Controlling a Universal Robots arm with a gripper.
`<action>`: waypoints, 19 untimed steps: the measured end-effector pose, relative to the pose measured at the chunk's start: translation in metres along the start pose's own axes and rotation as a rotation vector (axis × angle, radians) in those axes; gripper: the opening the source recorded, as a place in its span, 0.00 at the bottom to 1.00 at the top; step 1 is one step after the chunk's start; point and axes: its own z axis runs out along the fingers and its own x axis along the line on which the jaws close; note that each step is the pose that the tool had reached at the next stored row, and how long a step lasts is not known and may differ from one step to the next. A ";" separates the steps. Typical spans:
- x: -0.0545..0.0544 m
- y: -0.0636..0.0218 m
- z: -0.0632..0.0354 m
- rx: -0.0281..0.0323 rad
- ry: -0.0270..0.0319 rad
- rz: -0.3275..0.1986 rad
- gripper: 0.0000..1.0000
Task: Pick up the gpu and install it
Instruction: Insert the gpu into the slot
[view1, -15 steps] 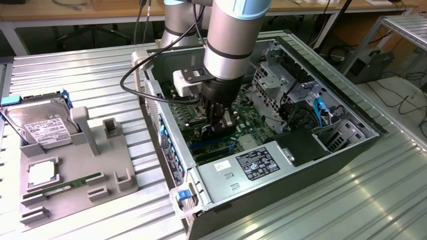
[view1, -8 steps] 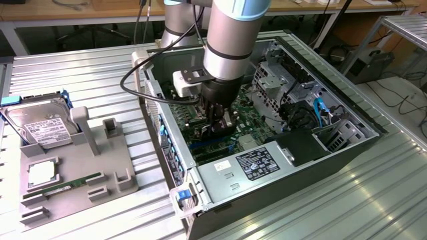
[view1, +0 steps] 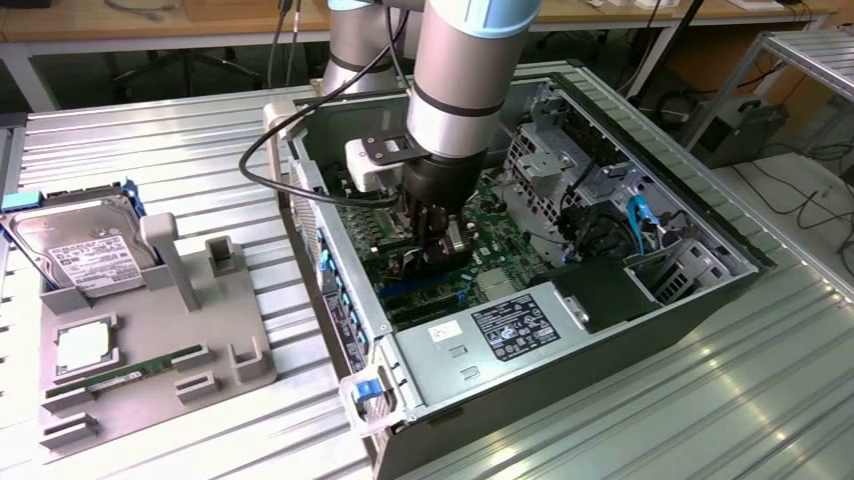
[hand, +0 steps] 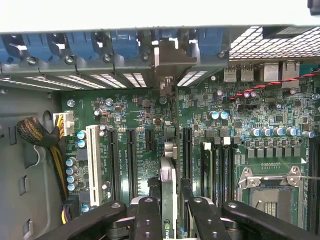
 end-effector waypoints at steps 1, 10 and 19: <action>0.000 0.0000 -0.0001 -0.0001 0.0002 0.000 0.26; 0.000 0.0000 -0.0001 -0.0033 0.0022 0.016 0.26; 0.001 -0.0024 0.0004 -0.0104 0.0037 0.017 0.26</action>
